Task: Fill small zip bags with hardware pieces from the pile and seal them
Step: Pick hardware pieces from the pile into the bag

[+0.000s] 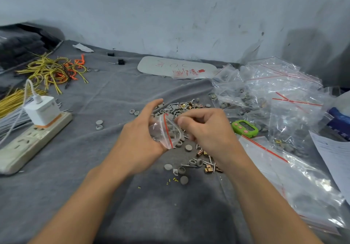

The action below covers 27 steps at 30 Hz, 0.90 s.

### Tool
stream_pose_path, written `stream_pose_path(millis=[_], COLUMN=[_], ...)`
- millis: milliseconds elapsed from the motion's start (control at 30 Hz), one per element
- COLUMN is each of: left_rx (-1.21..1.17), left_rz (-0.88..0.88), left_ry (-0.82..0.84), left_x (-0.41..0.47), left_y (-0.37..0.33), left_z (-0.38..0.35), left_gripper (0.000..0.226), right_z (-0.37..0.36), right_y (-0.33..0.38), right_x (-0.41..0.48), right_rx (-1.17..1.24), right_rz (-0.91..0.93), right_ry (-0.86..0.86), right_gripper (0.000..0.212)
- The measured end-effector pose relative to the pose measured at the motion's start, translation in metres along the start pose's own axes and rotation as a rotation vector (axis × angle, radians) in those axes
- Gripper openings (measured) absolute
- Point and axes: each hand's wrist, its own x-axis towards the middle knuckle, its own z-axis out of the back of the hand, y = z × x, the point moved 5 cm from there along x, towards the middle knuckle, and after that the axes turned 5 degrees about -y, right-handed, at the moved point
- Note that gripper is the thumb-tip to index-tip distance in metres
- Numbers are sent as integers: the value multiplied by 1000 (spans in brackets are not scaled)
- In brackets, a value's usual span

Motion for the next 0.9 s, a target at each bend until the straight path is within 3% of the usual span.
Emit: stream_pose_path(millis=[167, 267, 333, 467, 600, 700, 800, 900], left_rx=[-48, -41, -31, -25, -23, -41, -42, -32], left_rz=[11, 10, 2, -6, -21, -27, 14, 61], left_ry=[-28, -22, -10, 32, 52, 59, 26, -32], left_x=[0, -1, -2, -3, -3, -3, -1, 0], left_y=[2, -1, -4, -10, -12, -13, -6, 0], left_z=[8, 8, 4, -3, -6, -6, -4, -2], left_gripper=[91, 91, 93, 99, 95, 96, 91, 90], right_z=[13, 10, 6, -1, -4, -16, -5, 29], right_y=[-17, -13, -7, -2, 5, 11, 3, -15], right_x=[-1, -4, -5, -9, -9, -9, -4, 5], right_rx=[308, 386, 369, 241, -78, -155, -165, -423], right_rz=[-322, -326, -264, -186, -48, 20, -49, -161], right_ry=[-70, -34, -30, -18, -65, 7, -64, -249], right_gripper=[26, 30, 22, 7, 13, 16, 16, 12])
